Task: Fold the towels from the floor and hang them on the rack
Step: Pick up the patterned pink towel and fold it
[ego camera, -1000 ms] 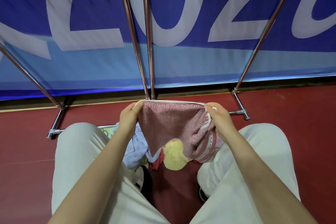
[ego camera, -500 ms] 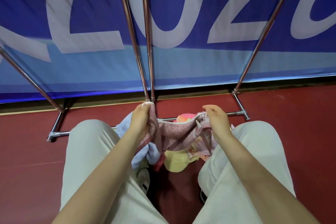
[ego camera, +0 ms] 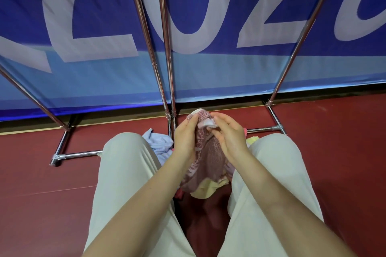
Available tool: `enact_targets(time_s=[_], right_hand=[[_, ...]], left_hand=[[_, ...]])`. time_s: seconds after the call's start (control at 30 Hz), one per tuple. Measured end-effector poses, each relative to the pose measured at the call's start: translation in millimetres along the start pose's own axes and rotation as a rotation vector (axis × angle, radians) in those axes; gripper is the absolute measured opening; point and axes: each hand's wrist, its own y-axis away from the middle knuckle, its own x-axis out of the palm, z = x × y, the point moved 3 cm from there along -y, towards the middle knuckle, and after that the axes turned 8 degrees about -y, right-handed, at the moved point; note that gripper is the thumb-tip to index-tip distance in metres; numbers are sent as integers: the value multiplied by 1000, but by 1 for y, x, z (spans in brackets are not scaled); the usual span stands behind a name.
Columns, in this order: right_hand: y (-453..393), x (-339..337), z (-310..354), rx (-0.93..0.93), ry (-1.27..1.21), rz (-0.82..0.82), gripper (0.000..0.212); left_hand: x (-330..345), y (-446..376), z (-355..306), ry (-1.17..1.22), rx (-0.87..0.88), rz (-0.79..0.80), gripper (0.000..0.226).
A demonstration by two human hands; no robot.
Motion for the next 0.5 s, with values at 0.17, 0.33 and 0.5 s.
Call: enact_targets(time_s=[0.17, 0.33, 0.5], right_hand=[[-4, 6, 7, -52, 141, 70, 29], [-1, 5, 13, -192, 479, 95, 19], [-3, -4, 14, -409, 762, 78, 4]], left_hand=[[6, -7, 2, 46, -37, 30, 24], [6, -11, 8, 20, -53, 40, 22], [9, -8, 17, -13, -48, 61, 26]])
